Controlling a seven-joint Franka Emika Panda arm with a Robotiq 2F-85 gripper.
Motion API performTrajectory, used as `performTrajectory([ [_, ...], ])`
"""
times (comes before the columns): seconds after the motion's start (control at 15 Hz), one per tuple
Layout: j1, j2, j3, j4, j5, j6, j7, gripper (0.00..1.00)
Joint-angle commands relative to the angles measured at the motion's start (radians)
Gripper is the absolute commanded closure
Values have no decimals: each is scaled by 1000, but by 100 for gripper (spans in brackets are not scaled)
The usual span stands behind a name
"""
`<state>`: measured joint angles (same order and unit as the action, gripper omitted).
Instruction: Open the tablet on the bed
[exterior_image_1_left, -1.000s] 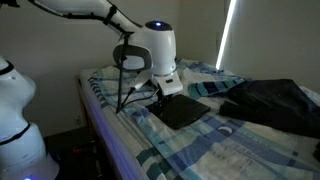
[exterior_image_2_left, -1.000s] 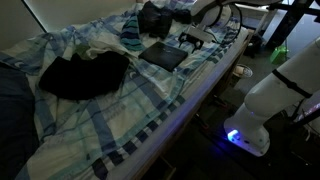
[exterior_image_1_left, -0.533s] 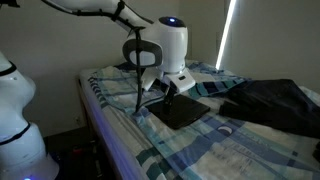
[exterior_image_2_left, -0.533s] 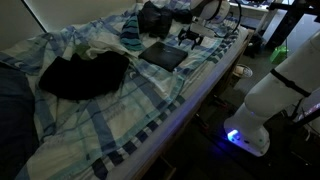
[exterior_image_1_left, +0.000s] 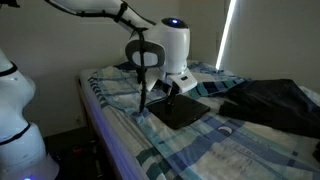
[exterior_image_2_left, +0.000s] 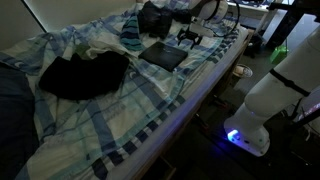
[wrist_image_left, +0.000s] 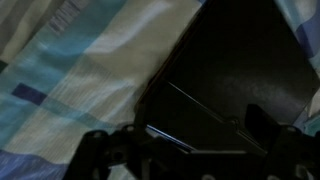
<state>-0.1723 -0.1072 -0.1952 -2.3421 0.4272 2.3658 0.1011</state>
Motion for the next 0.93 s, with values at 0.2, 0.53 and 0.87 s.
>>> performTrajectory([
  [0.2, 9, 6, -11, 44, 6, -29, -243, 0],
  [0.53, 10, 46, -23, 69, 68, -27, -396, 0],
  [0.87, -12, 127, -35, 102, 197, -10, -532, 0],
])
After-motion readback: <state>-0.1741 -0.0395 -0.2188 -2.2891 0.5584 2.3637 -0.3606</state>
